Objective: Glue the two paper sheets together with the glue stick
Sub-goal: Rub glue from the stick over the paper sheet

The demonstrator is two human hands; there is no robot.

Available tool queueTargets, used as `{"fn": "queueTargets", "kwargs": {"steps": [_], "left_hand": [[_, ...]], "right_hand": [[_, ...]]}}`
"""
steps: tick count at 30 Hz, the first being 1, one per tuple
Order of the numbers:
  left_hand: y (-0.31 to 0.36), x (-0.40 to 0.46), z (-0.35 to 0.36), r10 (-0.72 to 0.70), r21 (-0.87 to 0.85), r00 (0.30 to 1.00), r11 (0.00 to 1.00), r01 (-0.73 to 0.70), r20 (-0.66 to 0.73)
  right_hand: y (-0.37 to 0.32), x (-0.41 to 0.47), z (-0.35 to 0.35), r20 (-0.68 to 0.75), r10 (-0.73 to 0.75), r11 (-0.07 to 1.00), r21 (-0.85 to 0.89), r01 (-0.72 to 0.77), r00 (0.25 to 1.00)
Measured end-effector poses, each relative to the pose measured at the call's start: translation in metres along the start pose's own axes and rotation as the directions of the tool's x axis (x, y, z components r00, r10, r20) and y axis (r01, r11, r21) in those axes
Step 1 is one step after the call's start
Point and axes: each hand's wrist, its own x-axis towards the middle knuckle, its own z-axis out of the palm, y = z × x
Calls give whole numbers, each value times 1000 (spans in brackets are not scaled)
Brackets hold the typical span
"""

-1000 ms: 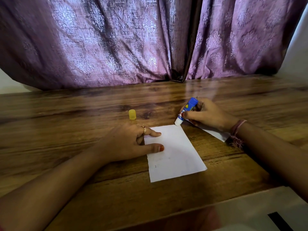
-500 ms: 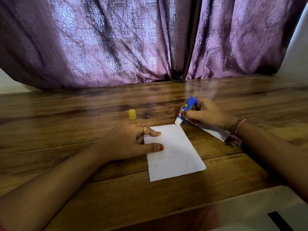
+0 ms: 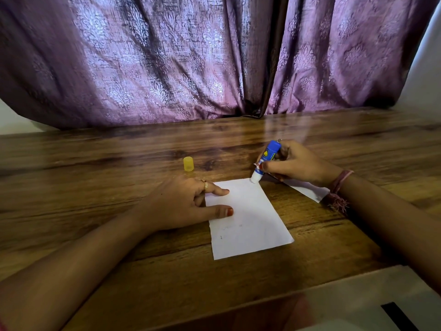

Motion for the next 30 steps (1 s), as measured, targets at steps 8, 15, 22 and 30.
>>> {"fn": "queueTargets", "kwargs": {"steps": [8, 15, 22, 30], "left_hand": [[-1, 1, 0, -6, -9, 1000, 1000, 6, 8], [0, 0, 0, -3, -16, 1000, 1000, 3, 8], [0, 1, 0, -16, -25, 1000, 1000, 17, 19], [0, 0, -1, -19, -21, 1000, 1000, 19, 22]], "right_hand": [[3, 0, -2, 38, -18, 1000, 14, 17, 999], [5, 0, -2, 65, -13, 998, 58, 9, 998], [3, 0, -1, 66, -25, 998, 61, 21, 998], [5, 0, -3, 89, -22, 999, 34, 19, 996]]}}
